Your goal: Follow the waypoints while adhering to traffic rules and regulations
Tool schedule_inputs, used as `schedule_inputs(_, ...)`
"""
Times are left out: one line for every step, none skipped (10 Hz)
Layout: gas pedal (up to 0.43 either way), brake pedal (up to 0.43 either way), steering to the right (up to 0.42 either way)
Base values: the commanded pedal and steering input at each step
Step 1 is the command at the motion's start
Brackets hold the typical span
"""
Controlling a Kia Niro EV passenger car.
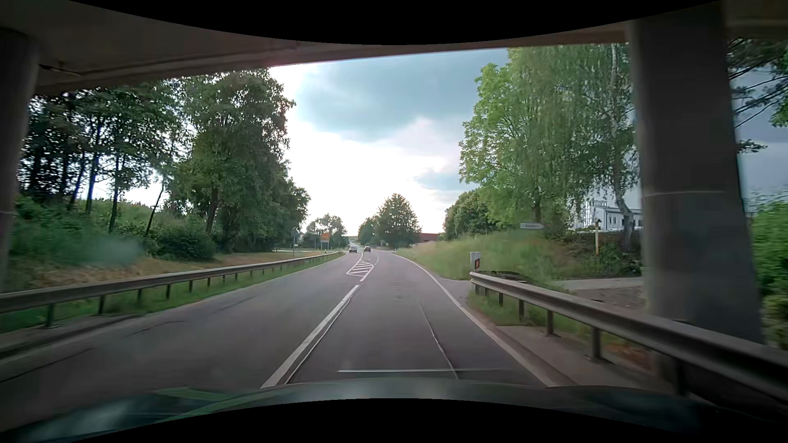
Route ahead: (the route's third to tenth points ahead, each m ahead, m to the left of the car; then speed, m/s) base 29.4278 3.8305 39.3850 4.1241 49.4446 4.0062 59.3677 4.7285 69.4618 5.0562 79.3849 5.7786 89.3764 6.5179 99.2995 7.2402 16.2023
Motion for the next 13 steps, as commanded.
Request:
schedule_inputs(0.067,0.0,0.009)
schedule_inputs(0.067,0.0,0.01)
schedule_inputs(0.067,0.0,0.011)
schedule_inputs(0.067,0.0,0.011)
schedule_inputs(0.067,0.0,0.011)
schedule_inputs(0.067,0.0,0.01)
schedule_inputs(0.067,0.0,0.006)
schedule_inputs(0.067,0.0,0.004)
schedule_inputs(0.067,0.0,0.0)
schedule_inputs(0.067,0.0,-0.006)
schedule_inputs(0.079,0.0,-0.009)
schedule_inputs(0.079,0.0,-0.009)
schedule_inputs(0.079,0.0,-0.009)
